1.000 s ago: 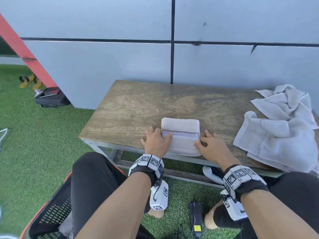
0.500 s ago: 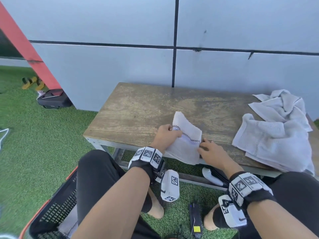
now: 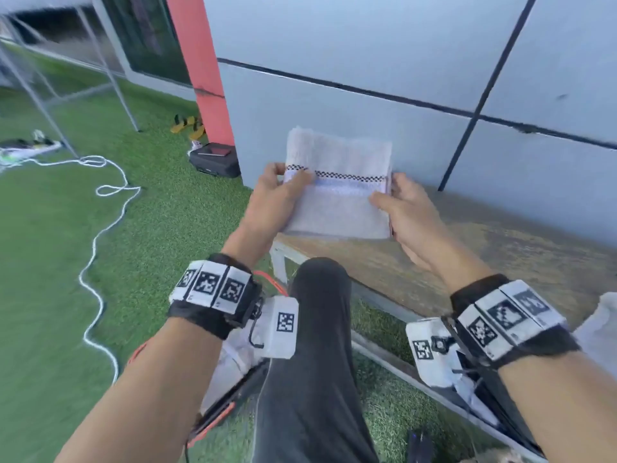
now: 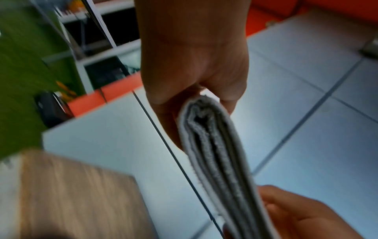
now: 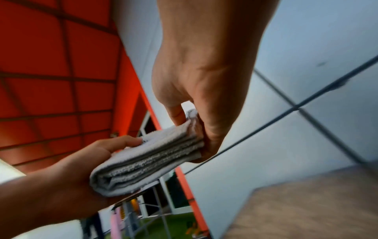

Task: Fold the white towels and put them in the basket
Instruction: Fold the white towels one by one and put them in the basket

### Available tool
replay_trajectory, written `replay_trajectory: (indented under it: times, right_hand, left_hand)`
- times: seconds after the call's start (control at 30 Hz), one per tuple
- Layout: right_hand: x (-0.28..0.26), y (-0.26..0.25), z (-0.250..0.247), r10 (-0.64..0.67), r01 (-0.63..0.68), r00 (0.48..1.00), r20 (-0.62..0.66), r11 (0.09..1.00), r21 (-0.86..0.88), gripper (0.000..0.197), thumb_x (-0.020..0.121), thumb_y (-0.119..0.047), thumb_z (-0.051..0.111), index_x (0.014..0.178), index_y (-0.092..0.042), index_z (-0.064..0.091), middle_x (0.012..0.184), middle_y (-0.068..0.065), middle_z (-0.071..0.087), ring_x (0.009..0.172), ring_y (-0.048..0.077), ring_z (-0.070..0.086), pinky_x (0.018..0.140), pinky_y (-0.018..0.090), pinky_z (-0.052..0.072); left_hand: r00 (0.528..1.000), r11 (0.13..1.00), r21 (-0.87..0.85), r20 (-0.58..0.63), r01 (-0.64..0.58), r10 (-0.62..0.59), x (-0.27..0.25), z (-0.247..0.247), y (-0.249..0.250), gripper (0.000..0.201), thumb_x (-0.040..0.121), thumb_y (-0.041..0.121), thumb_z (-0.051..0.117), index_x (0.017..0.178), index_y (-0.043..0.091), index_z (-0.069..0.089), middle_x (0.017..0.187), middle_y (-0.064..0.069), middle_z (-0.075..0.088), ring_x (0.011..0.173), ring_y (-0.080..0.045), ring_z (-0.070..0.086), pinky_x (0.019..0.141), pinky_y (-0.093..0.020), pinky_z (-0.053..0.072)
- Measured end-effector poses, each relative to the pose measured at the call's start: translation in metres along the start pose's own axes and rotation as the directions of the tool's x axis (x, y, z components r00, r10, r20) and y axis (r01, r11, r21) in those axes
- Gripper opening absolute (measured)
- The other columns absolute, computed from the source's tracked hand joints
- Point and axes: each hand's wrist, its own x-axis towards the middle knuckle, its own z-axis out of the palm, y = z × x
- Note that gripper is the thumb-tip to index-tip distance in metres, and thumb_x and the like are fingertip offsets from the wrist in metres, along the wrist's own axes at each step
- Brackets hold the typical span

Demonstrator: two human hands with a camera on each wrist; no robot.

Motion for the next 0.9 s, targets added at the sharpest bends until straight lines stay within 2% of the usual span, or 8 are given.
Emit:
replay_trajectory:
  times: [0.17,0.23,0.4,0.53,0.6,0.67,0.73,0.9]
  right_hand:
    - [0.026,-0.026,0.123,-0.08,0.13,0.968,0.238,0.971,-0.201,0.038,0.097,-0.022,0.058,0.131,-0.023,0.041,0.116,-0.003,0.068,0.094,0.014,0.07,0.087,0.042,0.056]
    - [0.03,-0.016,0.172,-0.029,0.156,0.936,0.35,0.927,-0.34,0.046,0.098,-0.026,0.054,0.138,-0.025,0.03,0.12,0.002,0.065,0.084,0.017,0.07,0.076,0.038,0.057]
    - [0.027,0.065,0.264,0.145,0.179,0.86,0.489,0.812,-0.556,0.042,0.099,-0.012,0.05,0.133,-0.015,0.024,0.077,0.0,0.053,0.053,0.01,0.05,0.038,0.02,0.031]
    - [0.018,0.167,0.299,0.386,0.068,0.786,0.483,0.722,-0.688,0.051,0.095,-0.008,0.047,0.133,-0.022,0.016,0.101,0.014,0.06,0.078,0.027,0.06,0.067,0.038,0.05]
    - [0.013,0.214,0.305,0.478,0.058,0.745,0.464,0.647,-0.76,0.065,0.094,-0.006,0.045,0.145,-0.025,0.009,0.127,0.016,0.056,0.105,0.034,0.06,0.088,0.043,0.05]
    - [0.009,0.249,0.309,0.561,0.048,0.682,0.469,0.606,-0.794,0.058,0.095,-0.001,0.043,0.146,-0.017,0.019,0.11,0.006,0.057,0.098,0.026,0.058,0.081,0.035,0.047]
    - [0.009,0.273,0.312,0.63,0.065,0.614,0.476,0.56,-0.826,0.032,0.094,0.002,0.041,0.119,-0.018,0.038,0.082,-0.003,0.041,0.084,0.022,0.046,0.075,0.034,0.044]
    - [0.015,0.317,0.323,0.699,0.004,0.532,0.478,0.562,-0.827,0.026,0.089,-0.003,0.045,0.101,-0.026,0.051,0.11,0.002,0.055,0.099,0.027,0.06,0.087,0.037,0.052]
  left_hand:
    - [0.952,0.999,-0.021,-0.302,0.046,-0.05,-0.008,-0.128,-0.037,0.024,0.082,0.045,0.065,0.083,0.023,0.054,0.089,0.0,0.06,0.081,-0.017,0.056,0.071,-0.037,0.038]
    - [0.906,0.995,-0.024,-0.412,0.095,-0.096,-0.016,-0.167,-0.066,0.024,0.083,0.04,0.065,0.086,0.02,0.054,0.08,-0.003,0.057,0.069,-0.016,0.053,0.064,-0.034,0.036]
    - [0.773,0.926,0.044,-0.567,0.374,-0.285,-0.048,-0.223,-0.17,0.029,0.088,0.028,0.069,0.074,0.012,0.049,0.048,0.008,0.042,0.044,-0.013,0.039,0.052,-0.03,0.032]
    - [0.697,0.764,0.139,-0.535,0.63,-0.477,-0.073,-0.233,-0.268,0.029,0.087,0.028,0.073,0.088,0.001,0.063,0.063,-0.002,0.058,0.055,-0.019,0.051,0.055,-0.03,0.04]
    - [0.661,0.7,0.156,-0.519,0.697,-0.542,-0.085,-0.224,-0.302,0.028,0.087,0.021,0.072,0.108,0.014,0.054,0.08,-0.001,0.064,0.067,-0.016,0.06,0.06,-0.029,0.046]
    - [0.635,0.628,0.215,-0.507,0.748,-0.583,-0.093,-0.216,-0.328,0.026,0.091,0.016,0.065,0.111,0.024,0.05,0.088,0.003,0.061,0.071,-0.014,0.06,0.058,-0.026,0.046]
    - [0.614,0.571,0.251,-0.47,0.782,-0.634,-0.095,-0.21,-0.348,0.018,0.093,0.011,0.06,0.107,0.021,0.064,0.079,0.004,0.063,0.057,-0.01,0.056,0.045,-0.019,0.041]
    - [0.517,0.485,0.206,-0.506,0.85,-0.69,-0.089,-0.212,-0.379,0.034,0.09,0.002,0.048,0.107,0.022,0.07,0.079,-0.005,0.069,0.049,-0.014,0.052,0.039,-0.018,0.035]
